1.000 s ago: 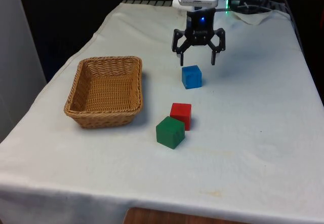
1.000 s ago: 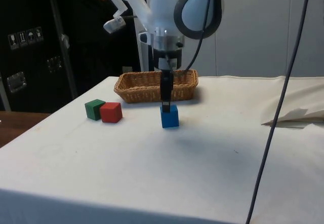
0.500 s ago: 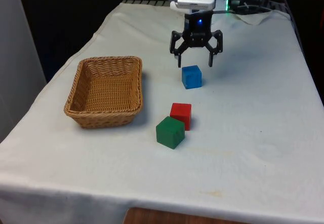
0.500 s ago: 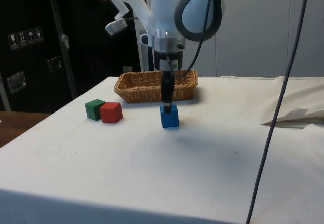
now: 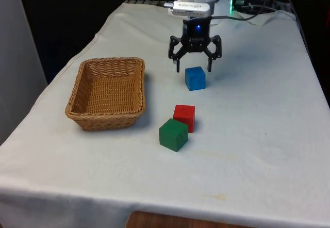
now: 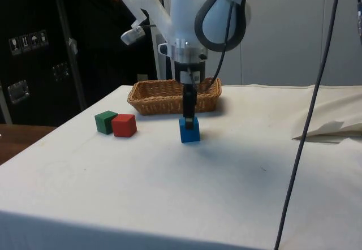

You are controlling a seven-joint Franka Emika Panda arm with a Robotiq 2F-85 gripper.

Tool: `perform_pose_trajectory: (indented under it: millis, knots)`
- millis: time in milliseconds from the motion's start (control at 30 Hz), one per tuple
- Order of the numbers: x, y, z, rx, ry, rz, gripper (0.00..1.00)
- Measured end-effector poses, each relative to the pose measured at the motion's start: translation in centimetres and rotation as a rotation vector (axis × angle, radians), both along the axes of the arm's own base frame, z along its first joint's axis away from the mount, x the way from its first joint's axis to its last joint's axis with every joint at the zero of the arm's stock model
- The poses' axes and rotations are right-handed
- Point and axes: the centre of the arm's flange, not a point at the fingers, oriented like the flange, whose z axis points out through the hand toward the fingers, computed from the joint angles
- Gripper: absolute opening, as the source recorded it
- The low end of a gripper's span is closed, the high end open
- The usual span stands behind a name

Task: Pick up the blue cube and place it into the basket.

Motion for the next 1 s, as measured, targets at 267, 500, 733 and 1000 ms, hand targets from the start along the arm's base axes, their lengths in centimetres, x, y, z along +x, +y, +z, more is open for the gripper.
perform_pose_trajectory:
  millis: [267,500,733,1000]
  knots:
    - [-0.1,0.4,-0.8,0.001,0.006,0.008,1.0]
    - [0.0,0.4,-1.4,0.001,0.003,0.01,1.0]
    - [0.1,0.4,-1.7,0.001,-0.001,0.01,0.8]
    - [0.1,0.4,-1.6,0.001,-0.003,0.01,0.0]
